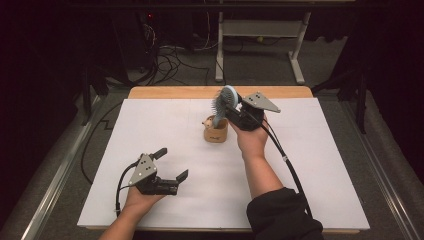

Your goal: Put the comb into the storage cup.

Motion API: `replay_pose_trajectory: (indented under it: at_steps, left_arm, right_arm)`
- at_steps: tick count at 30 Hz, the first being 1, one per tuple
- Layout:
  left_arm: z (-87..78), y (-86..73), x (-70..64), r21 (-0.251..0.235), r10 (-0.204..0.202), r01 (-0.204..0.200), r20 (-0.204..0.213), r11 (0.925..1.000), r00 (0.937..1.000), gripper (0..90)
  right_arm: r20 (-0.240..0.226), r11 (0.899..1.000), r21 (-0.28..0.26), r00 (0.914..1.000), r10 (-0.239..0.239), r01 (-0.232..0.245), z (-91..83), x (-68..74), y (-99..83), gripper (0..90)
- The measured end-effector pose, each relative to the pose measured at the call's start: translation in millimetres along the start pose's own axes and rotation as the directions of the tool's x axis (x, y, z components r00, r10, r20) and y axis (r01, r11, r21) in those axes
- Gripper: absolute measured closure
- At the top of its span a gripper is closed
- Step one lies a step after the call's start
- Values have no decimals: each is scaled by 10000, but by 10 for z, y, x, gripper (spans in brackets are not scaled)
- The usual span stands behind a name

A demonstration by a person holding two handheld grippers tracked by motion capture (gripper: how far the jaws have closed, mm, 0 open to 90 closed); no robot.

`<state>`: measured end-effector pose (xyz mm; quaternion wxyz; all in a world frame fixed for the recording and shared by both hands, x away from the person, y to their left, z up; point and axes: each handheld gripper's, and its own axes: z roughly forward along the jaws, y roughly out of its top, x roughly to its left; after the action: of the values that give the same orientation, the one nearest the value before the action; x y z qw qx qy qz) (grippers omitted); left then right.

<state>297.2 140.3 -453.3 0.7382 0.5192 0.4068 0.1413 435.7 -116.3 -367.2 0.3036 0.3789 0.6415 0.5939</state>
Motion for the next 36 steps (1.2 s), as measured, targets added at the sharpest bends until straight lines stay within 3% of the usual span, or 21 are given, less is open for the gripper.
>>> replay_pose_trajectory:
  at_steps: [7, 22, 36]
  left_arm:
    - [3, 2, -2, -11, 42, -42, -20, 10000, 10000, 6]
    - [1, 2, -4, -41, 58, -58, 14, 10000, 10000, 7]
    - [5, 1, 7, -9, 74, -74, -50, 10000, 10000, 8]
  right_arm:
    - [182, 9992, 208, 9992, 343, -347, -7, -75, 4, 531]
    - [365, 9986, 460, 9990, 255, -272, -24, -120, 9, 477]
    - [673, 9964, 572, 9960, 586, -625, -48, -223, -31, 425]
